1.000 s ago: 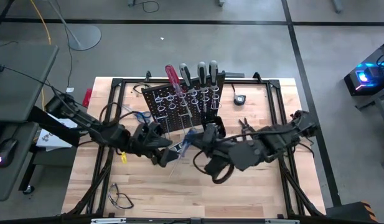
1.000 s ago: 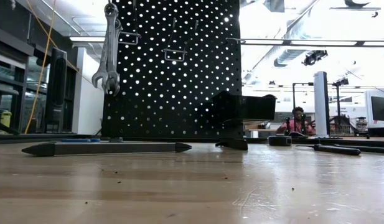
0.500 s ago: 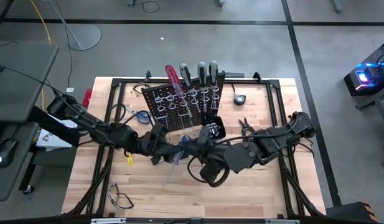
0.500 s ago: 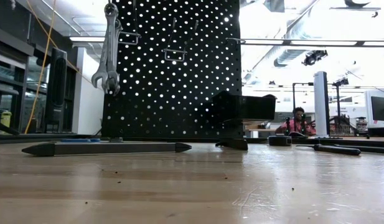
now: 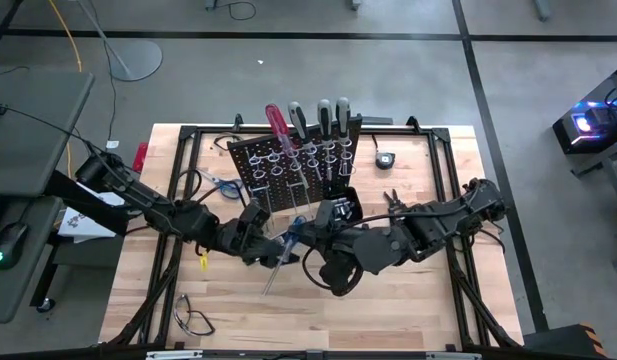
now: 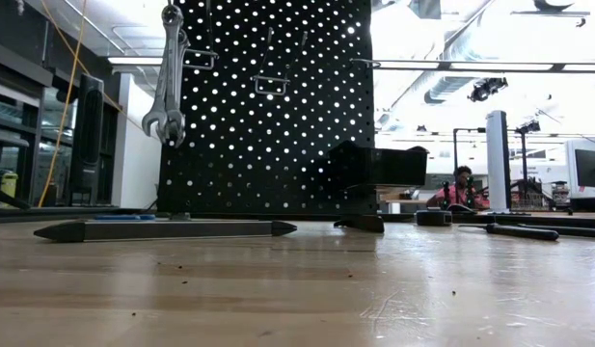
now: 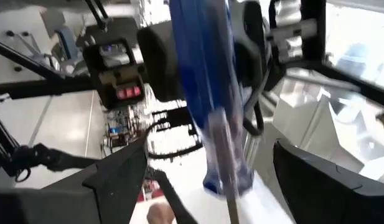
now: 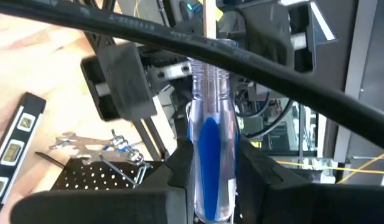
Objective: Hang tools onto peg board
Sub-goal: Hang the blue transparent screwdriver on the pegboard
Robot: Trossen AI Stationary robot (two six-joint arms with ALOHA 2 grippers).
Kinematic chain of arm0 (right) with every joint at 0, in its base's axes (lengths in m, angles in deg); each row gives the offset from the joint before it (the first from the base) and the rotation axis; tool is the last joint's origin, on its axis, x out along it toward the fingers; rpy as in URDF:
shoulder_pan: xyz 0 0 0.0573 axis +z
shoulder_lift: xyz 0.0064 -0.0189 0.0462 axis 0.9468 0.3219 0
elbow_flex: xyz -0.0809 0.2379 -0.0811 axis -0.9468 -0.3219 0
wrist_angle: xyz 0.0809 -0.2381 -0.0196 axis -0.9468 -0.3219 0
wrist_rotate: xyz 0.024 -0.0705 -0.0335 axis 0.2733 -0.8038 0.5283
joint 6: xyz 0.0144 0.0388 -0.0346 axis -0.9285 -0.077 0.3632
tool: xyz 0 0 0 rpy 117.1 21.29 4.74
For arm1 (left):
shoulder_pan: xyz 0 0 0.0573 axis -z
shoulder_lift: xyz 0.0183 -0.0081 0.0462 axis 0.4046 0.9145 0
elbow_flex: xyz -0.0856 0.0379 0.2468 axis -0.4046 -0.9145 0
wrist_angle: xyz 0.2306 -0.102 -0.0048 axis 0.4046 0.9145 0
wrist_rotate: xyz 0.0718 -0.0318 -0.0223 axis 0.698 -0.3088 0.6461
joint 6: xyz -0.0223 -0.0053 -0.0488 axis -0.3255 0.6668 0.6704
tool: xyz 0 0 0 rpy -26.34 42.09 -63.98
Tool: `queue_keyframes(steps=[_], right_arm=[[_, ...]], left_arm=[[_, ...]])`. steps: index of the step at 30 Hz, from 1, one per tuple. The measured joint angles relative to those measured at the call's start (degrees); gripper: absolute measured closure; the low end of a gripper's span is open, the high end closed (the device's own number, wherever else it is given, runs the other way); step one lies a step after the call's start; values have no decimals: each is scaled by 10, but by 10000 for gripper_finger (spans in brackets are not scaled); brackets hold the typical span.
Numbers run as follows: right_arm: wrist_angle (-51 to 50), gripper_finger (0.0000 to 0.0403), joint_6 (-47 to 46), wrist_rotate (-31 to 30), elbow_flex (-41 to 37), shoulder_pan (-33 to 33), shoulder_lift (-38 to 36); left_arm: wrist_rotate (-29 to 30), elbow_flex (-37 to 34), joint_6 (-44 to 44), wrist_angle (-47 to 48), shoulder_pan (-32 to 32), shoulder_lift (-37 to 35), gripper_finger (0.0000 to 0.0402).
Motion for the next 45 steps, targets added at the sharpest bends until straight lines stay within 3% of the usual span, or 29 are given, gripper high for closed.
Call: queue_keyframes(steps=[7,16,36,45], right_arm=[[-5,342,1,16,0,-1,4],[-16,343,-1,8,0,-6,7],[-9,340,3,-3,0,-12,7],[58,239,-52,-37,0,-11,7]], left_arm=[[37,0,14,8,-11,0,143],[45,0,19,7,-9,0,308],[33,13,2,16,-4,0,308],[28,25,-56,22,-3,-10,309]])
